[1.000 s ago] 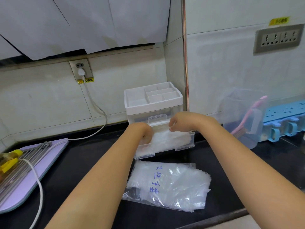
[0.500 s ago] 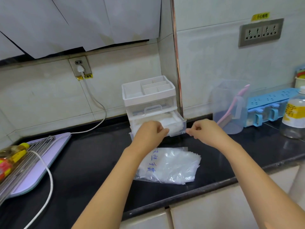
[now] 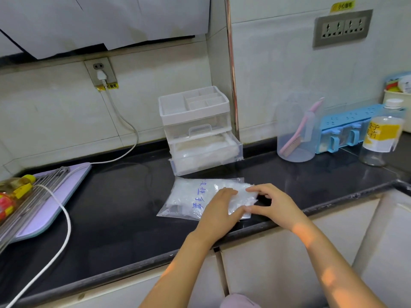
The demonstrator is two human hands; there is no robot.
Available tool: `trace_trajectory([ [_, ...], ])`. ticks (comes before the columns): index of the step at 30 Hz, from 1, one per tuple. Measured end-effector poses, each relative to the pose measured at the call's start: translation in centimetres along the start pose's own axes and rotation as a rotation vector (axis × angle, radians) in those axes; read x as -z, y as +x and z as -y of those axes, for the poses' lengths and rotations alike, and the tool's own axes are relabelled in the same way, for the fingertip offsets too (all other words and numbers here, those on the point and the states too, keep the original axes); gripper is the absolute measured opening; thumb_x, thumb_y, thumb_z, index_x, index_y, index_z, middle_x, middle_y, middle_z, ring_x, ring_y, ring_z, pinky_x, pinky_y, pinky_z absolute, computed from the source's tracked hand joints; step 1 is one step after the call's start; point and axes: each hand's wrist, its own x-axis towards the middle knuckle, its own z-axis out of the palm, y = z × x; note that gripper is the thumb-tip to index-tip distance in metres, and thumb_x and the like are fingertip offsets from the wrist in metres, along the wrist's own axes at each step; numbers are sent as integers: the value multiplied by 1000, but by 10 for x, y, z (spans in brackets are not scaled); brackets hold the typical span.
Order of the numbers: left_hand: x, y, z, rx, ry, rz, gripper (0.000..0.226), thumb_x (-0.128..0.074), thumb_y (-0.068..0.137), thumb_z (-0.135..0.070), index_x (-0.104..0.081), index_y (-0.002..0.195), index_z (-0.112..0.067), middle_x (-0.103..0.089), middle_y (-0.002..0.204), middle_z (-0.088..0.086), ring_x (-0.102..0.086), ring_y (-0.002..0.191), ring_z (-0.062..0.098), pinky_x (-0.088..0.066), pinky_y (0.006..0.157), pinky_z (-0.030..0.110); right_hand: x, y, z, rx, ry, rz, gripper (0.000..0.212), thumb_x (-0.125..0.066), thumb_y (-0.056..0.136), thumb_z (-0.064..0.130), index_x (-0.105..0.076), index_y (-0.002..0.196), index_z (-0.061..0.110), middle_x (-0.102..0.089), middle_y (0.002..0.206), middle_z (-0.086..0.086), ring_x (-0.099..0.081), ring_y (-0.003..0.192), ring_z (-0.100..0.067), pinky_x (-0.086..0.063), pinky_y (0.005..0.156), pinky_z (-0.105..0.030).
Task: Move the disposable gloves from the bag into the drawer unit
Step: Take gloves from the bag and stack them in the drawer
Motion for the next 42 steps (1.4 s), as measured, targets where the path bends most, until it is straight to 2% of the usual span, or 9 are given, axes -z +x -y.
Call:
trace_trajectory([
  [5, -5, -1, 4, -31, 91, 31, 55, -48, 96, -45, -33, 146, -26, -29, 153, -6, -21, 142, 8, -21, 113, 24, -7, 1, -8, 82, -20, -147, 33, -78, 77, 18, -65, 101, 37, -56, 110, 15, -56, 102, -3, -43, 90, -15],
  [9, -5, -3, 4, -49, 108, 65, 53, -41, 98, -46, -27, 148, -34, -18, 158, -8, -8, 146, 8, -17, 115, 28, -11, -2, -8, 116, -9, -242, 31, -77, 77, 13, -66, 97, 33, -52, 111, 16, -56, 99, 0, -44, 85, -11],
  [17, -5, -4, 2, -14, 131, 89, 54, -35, 100, -46, -23, 150, -32, -15, 159, -7, -7, 147, 9, -16, 116, 30, -15, -3, -5, 46, -73, -330, 24, -82, 72, 23, -64, 87, 19, -51, 104, 6, -57, 88, -11, -48, 77, -17],
  [22, -6, -5, 1, -1, 153, 89, 52, -32, 102, -44, -21, 151, -29, -15, 159, -6, -8, 146, 9, -16, 115, 29, -19, -2, 0, -7, -77, -346, 23, -74, 79, 38, -68, 80, 17, -54, 96, 5, -55, 80, -6, -37, 69, -7],
  [27, -7, -4, 3, -19, 156, 97, 52, -33, 101, -44, -22, 150, -32, -15, 159, -6, -7, 147, 11, -16, 116, 31, -16, -3, 1, -29, -52, -285, 17, -70, 85, 27, -69, 74, 14, -57, 94, 4, -56, 80, -6, -45, 77, -21],
  [32, -9, -1, 8, -33, 148, 84, 48, -34, 102, -41, -32, 148, -28, -15, 159, -4, -1, 147, 11, -12, 117, 31, -11, -5, 4, -74, 83, -294, 20, -69, 86, 25, -67, 79, 6, -59, 95, 3, -55, 84, -4, -37, 72, -9],
  [36, -8, -1, 8, -32, 124, 62, 44, -28, 104, -33, -38, 146, -22, -17, 159, -2, 0, 147, 11, -7, 117, 28, -3, -6, 7, -98, 175, -275, 19, -68, 87, 21, -67, 78, 4, -61, 96, -1, -57, 89, -12, -38, 76, -17],
  [40, -8, -1, 7, -21, 125, 54, 44, -27, 104, -30, -38, 146, -20, -16, 159, -2, 1, 147, 11, -5, 117, 27, 6, -6, 8, -125, 251, -301, 17, -67, 87, 22, -68, 81, 7, -62, 96, 0, -57, 88, -10, -40, 73, -14],
  [42, -8, -1, 7, -21, 133, 46, 45, -27, 104, -29, -36, 146, -18, -16, 159, -2, 0, 147, 11, -4, 117, 25, 12, -6, 5, -139, 304, -346, 19, -66, 88, 25, -68, 86, 6, -63, 96, -1, -58, 88, -14, -42, 73, -18],
])
